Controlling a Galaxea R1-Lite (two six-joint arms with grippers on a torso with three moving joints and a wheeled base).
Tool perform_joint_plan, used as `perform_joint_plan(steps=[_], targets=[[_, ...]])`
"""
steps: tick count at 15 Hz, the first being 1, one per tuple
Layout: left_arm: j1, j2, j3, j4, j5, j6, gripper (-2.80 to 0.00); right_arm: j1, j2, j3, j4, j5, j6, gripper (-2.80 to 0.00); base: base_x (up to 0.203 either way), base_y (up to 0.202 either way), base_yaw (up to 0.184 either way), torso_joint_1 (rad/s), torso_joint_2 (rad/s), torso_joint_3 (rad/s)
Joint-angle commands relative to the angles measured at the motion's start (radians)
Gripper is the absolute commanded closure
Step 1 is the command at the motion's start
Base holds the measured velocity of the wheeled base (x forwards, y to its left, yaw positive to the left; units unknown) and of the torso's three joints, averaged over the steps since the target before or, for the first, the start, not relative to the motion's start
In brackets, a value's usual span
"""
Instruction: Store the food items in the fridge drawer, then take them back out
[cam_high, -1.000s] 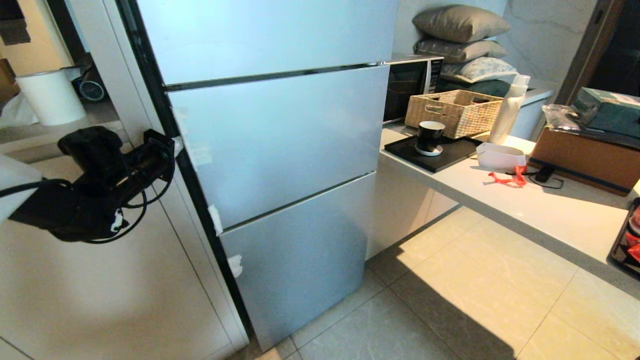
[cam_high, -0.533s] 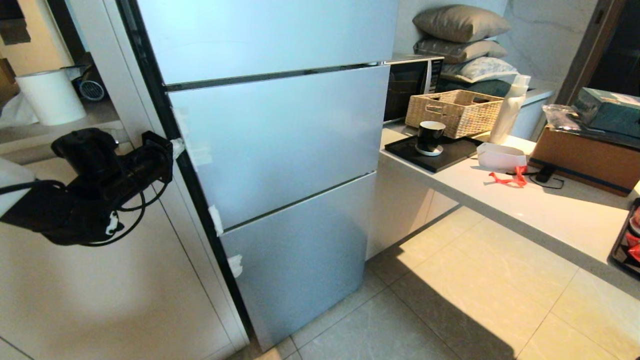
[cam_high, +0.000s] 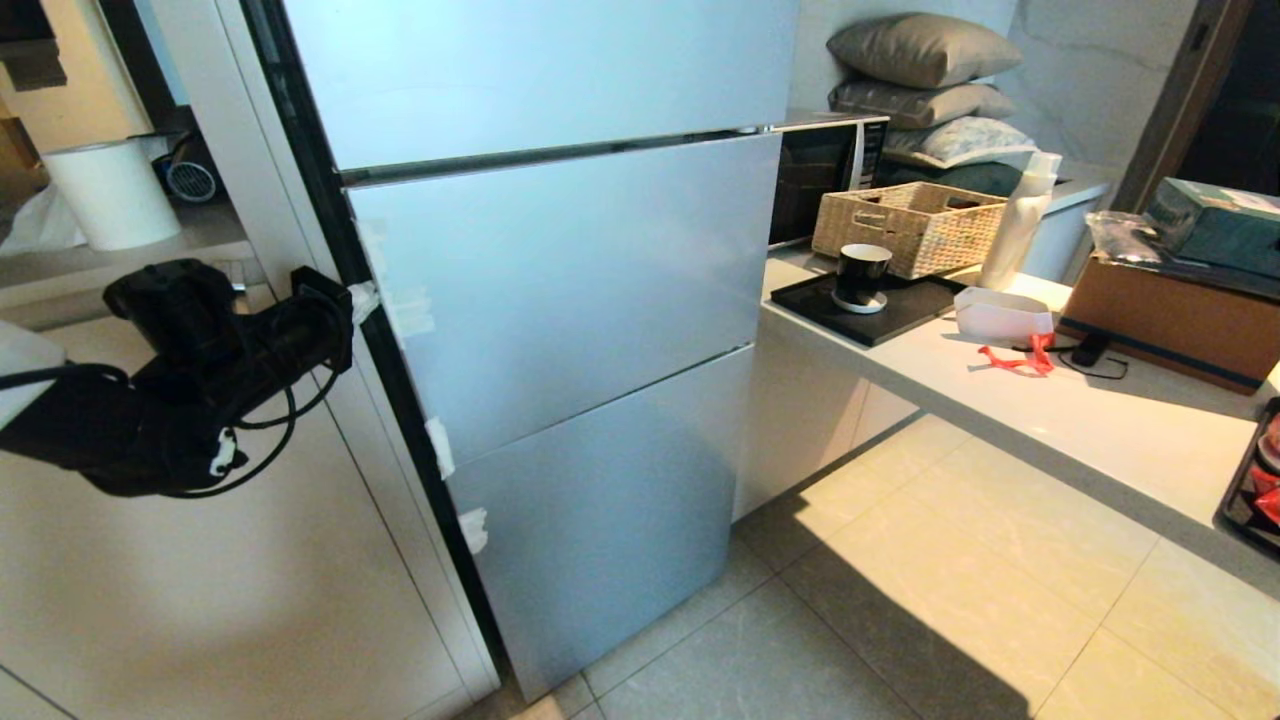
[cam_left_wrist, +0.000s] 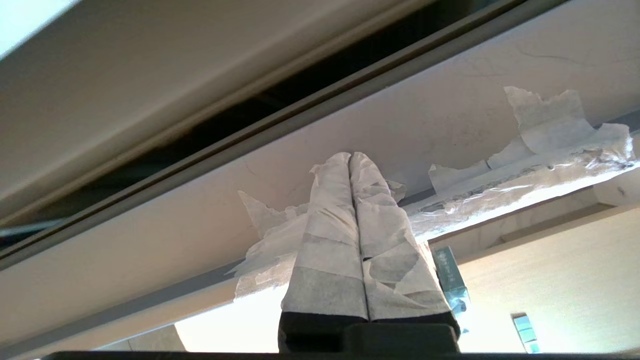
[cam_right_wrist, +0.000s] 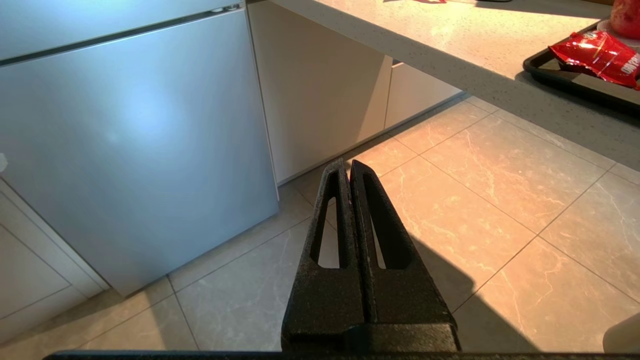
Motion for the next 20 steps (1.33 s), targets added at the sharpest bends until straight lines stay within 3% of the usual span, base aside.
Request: perform_joint_plan(steps=[1,10,20], targets=[[-0.005,-0.026,0.028,-0.005,-0.004,-0.005,0.0,0.001,0.001,0.0,0.0,0.001,0.0,0.0,0.0,0.0,0.0,0.0,0.0,0.0],[-0.072,-0.153,0.2,-0.007,-0.004,-0.002,0.0,0.001,0.001,0.0,0.0,-0.001,0.0,0.0,0.0,0.0,0.0,0.0,0.0,0.0],[-0.284,-0.434,0.501,-0.007,0.005,-0.002,0.0,0.001,0.001,0.0,0.0,-0.001,0.0,0.0,0.0,0.0,0.0,0.0,0.0,0.0]])
